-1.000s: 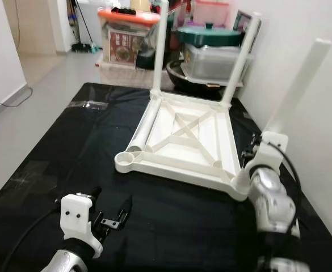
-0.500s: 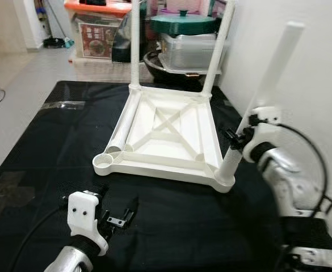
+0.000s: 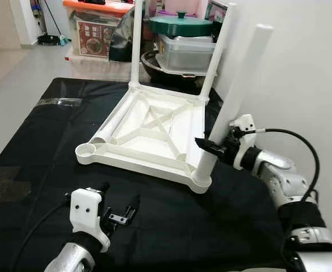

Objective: Building children table

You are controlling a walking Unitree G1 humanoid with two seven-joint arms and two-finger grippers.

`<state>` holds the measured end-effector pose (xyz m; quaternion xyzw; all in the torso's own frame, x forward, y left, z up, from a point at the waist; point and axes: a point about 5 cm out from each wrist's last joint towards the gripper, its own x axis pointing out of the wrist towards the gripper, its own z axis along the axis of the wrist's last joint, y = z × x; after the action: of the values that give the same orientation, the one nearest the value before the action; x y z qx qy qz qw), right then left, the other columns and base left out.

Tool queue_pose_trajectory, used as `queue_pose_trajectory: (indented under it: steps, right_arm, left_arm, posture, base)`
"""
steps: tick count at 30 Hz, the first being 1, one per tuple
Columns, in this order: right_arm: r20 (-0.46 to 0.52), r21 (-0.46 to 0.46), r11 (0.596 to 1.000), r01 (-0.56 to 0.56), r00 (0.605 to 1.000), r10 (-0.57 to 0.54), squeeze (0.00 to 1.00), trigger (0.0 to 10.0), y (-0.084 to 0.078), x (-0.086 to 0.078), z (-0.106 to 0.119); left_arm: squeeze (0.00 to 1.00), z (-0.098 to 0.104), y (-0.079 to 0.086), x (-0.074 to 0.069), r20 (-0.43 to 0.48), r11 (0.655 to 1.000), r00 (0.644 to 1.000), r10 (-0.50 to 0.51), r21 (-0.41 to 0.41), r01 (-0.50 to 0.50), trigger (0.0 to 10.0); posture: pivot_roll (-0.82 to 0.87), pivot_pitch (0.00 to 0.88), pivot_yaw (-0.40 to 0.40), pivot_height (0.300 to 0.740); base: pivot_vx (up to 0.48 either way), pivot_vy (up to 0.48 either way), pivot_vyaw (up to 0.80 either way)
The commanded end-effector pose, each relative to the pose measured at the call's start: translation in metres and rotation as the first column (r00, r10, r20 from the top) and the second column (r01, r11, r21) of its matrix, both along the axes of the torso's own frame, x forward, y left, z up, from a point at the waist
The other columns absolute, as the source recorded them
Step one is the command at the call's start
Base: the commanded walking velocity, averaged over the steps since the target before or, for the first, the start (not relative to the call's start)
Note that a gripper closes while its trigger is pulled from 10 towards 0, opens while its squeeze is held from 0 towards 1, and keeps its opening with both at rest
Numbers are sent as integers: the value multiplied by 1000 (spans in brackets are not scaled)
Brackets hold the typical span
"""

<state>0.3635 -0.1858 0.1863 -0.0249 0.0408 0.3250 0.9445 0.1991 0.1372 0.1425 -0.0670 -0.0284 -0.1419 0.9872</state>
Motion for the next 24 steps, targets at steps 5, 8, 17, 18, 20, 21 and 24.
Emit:
queue_pose_trajectory:
  steps: [5,8,17,18,20,21,24]
  right_arm:
    - [-174,-186,520,834,493,-852,0,0,-62,-5,-52]
    - [-182,-249,321,914,281,-942,0,0,-67,-37,-75]
    - [-116,-250,230,940,207,-972,0,0,-76,-56,-72]
    - [-110,-243,218,945,196,-974,0,0,-78,-52,-66]
    - [-120,-229,275,934,253,-960,0,784,-69,-39,-54]
    - [-144,-193,325,926,301,-943,0,10000,-61,-32,-48]
    - [-160,-166,349,922,324,-932,0,10000,-56,-30,-44]
  left_arm:
    - [0,0,1,-4,-10,1000,1000,20,5,-20,10000]
    - [0,0,3,-2,-14,1000,1000,15,2,-15,10000]
    - [0,-1,2,1,-17,999,999,-33,4,33,10000]
    - [0,-2,3,0,-18,1000,999,-26,5,26,10000]
    - [0,-1,4,-2,-17,1000,1000,-20,-6,20,10000]
    - [0,-2,4,-2,-17,1000,1000,-14,-10,14,10000]
    - [0,-2,5,-3,-18,1000,1000,-10,-12,10,10000]
  posture:
    - [154,0,-148,740]
    - [143,0,-132,740]
    - [101,0,-102,740]
    - [101,0,-102,740]
    - [105,0,-113,740]
    - [107,0,-114,740]
    - [107,0,-114,740]
  base:
    - [0,0,0]
    - [0,0,0]
    - [0,0,0]
    - [0,0,0]
    - [0,0,0]
    - [0,0,0]
    - [0,0,0]
